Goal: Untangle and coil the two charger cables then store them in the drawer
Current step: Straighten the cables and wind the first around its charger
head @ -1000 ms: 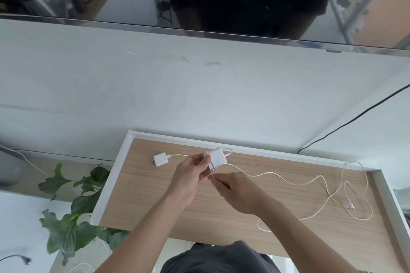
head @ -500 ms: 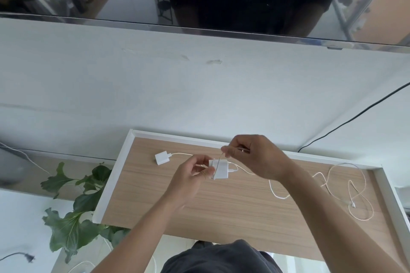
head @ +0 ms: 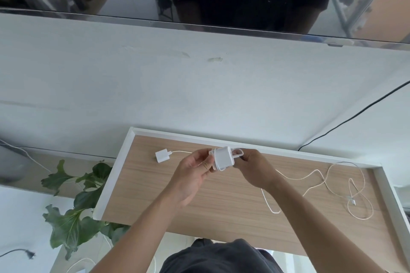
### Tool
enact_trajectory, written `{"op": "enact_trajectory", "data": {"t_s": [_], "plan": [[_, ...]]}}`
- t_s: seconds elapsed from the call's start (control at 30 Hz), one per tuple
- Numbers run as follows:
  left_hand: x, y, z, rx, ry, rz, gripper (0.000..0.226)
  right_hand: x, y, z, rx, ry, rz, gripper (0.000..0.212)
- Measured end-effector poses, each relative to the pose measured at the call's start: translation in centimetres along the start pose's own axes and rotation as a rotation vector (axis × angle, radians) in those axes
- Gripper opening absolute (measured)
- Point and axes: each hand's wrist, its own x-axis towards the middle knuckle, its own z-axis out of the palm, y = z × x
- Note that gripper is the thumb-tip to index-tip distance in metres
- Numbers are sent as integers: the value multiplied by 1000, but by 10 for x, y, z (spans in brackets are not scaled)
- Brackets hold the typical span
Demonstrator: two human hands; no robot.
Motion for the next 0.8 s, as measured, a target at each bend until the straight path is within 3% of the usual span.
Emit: {"op": "enact_trajectory", "data": {"t_s": [0.17, 0.37, 0.6, 0.8], "plan": [[7, -8, 2, -49, 130, 23, 48, -19, -3, 25, -35, -53, -13, 49], [11, -11, -4, 332, 316, 96, 22, -34, -19, 18, -186, -149, -119, 36], [7, 4, -4, 660, 219, 159, 26, -36, -46, -16, -258, -184, -155, 27], [-1, 8, -3, 689, 53, 92, 21, -27, -54, -42, -173, -85, -220, 10]]}}
